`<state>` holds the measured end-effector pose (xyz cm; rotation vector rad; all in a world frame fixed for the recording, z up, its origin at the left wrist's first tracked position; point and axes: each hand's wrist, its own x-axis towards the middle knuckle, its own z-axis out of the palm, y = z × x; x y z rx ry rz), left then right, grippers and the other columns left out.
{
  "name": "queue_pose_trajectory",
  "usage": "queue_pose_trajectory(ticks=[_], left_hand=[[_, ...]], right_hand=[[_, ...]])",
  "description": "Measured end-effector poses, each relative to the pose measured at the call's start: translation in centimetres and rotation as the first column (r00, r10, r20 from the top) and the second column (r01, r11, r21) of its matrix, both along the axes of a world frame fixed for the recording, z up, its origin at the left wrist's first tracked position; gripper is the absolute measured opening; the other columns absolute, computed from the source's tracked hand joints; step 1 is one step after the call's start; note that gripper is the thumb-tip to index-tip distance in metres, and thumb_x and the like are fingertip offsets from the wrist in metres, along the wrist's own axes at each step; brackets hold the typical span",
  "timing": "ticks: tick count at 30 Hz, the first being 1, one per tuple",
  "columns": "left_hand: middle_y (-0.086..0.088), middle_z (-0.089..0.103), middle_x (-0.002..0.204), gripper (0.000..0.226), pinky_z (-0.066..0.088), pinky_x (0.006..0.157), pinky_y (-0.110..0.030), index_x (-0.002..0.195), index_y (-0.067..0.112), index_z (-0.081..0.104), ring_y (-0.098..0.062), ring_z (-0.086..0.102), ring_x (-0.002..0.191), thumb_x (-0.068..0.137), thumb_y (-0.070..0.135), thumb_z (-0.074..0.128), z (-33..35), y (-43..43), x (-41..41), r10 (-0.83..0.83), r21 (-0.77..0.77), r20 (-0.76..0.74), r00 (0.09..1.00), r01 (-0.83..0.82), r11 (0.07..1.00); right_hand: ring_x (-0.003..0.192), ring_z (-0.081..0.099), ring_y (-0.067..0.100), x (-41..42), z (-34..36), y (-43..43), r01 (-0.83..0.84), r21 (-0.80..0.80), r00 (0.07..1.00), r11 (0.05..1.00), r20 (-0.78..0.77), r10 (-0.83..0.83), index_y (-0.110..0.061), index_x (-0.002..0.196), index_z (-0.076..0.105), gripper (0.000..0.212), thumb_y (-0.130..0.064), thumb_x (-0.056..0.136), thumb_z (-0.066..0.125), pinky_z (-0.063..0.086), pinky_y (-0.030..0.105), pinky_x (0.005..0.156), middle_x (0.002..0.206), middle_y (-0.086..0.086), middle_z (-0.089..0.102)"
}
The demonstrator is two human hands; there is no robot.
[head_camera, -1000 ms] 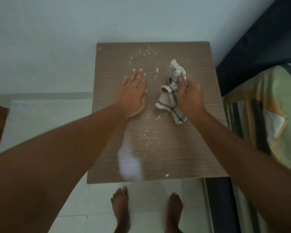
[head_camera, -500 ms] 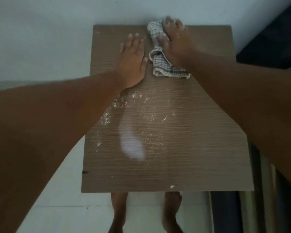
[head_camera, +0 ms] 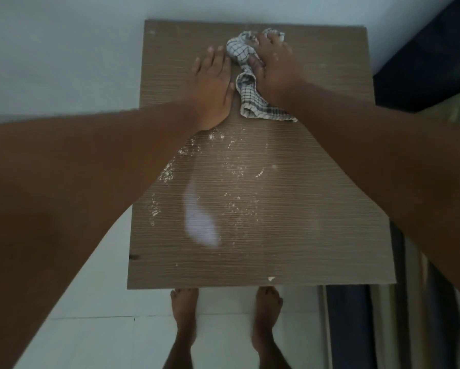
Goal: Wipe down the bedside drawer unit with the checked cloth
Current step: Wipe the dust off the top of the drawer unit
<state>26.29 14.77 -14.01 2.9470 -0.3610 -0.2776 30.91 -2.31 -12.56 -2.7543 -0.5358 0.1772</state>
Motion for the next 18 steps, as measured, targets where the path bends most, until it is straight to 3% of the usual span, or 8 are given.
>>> queue_pose_trajectory(ticks=[9, 18], left_hand=[[-0.018, 0.008, 0.168, 0.061, 0.007, 0.127, -0.05, 0.16, 0.004, 0.009, -0.034, 0.002, 0.156, 0.107, 0.031, 0.024, 0.0, -0.8, -4.5, -0.03, -0.044, -0.007, 1.0, 0.029, 0.999], [-0.016, 0.006, 0.169, 0.061, 0.006, 0.127, -0.048, 0.16, 0.005, 0.008, -0.032, 0.002, 0.157, 0.108, 0.031, 0.021, -0.2, -0.6, -9.7, -0.051, -0.016, 0.01, 0.999, 0.052, 0.999]], right_hand=[[0.15, 0.027, 0.031, -5.9, -1.3, -1.2, -0.044, 0.019, 0.999, 0.999, 0.021, 0.044, -0.015, 0.153, 0.038, 0.049, -0.032, 0.107, 0.034, 0.023, 0.047, 0.124, 0.159, 0.01, 0.037], [0.153, 0.02, 0.031, -12.6, -2.1, -2.8, -0.068, -0.033, 0.997, 0.997, 0.027, 0.069, -0.015, 0.156, 0.032, 0.054, -0.039, 0.107, 0.028, 0.019, 0.049, 0.125, 0.162, 0.008, 0.032]])
